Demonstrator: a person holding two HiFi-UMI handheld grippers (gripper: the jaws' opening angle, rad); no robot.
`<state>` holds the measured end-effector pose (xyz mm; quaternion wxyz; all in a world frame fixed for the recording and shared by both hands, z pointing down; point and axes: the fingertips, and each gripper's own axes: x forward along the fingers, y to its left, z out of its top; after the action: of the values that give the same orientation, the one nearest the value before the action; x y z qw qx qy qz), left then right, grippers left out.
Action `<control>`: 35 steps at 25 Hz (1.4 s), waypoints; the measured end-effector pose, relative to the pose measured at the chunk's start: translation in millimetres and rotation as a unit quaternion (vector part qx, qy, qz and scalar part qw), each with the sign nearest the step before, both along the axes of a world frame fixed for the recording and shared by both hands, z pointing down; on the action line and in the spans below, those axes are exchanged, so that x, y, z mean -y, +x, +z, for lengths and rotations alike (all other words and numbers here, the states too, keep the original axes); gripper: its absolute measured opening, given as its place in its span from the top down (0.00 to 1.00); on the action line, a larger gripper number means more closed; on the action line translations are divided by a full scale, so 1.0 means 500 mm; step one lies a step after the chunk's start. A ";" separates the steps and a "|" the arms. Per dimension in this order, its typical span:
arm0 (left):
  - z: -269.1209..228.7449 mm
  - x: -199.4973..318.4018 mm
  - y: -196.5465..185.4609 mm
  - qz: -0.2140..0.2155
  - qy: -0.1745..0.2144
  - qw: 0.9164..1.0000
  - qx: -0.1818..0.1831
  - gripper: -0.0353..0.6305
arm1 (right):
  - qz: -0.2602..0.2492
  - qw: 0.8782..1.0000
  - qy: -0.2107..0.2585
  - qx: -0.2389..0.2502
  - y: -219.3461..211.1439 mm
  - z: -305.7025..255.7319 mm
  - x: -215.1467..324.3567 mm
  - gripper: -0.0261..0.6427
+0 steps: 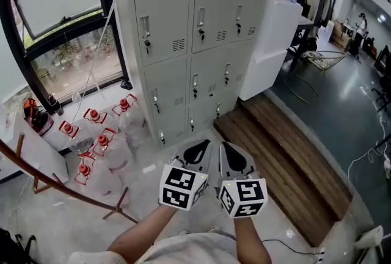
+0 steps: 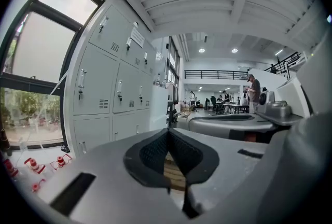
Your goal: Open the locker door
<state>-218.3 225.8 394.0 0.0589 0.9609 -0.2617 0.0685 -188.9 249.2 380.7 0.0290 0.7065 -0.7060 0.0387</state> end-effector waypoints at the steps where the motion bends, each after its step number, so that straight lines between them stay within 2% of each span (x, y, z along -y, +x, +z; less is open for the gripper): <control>1: 0.001 0.003 0.005 0.002 0.000 1.000 0.001 0.94 | 0.002 1.000 0.000 0.000 0.004 0.001 0.003 0.96; 8: 0.003 0.039 0.052 0.016 0.002 1.000 0.000 0.94 | 0.010 1.000 0.000 -0.006 0.044 0.005 0.037 0.96; 14: 0.019 0.089 0.126 0.026 0.004 1.000 0.008 0.94 | 0.020 1.000 0.003 0.000 0.121 0.020 0.092 0.96; 21: 0.018 0.193 0.249 0.022 0.008 1.000 0.015 0.94 | 0.013 1.000 0.011 0.003 0.236 0.020 0.196 0.96; 30: 0.018 0.335 0.433 0.007 0.002 1.000 0.026 0.94 | -0.002 1.000 -0.001 0.016 0.425 0.026 0.340 0.96; 35: 0.029 0.398 0.507 -0.005 -0.003 0.999 0.034 0.94 | -0.018 0.999 -0.009 0.025 0.496 0.043 0.405 0.96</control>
<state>35.1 26.9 408.5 0.0530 0.9565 -0.2685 0.1013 59.0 46.8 402.1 0.0185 0.6919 -0.7190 0.0621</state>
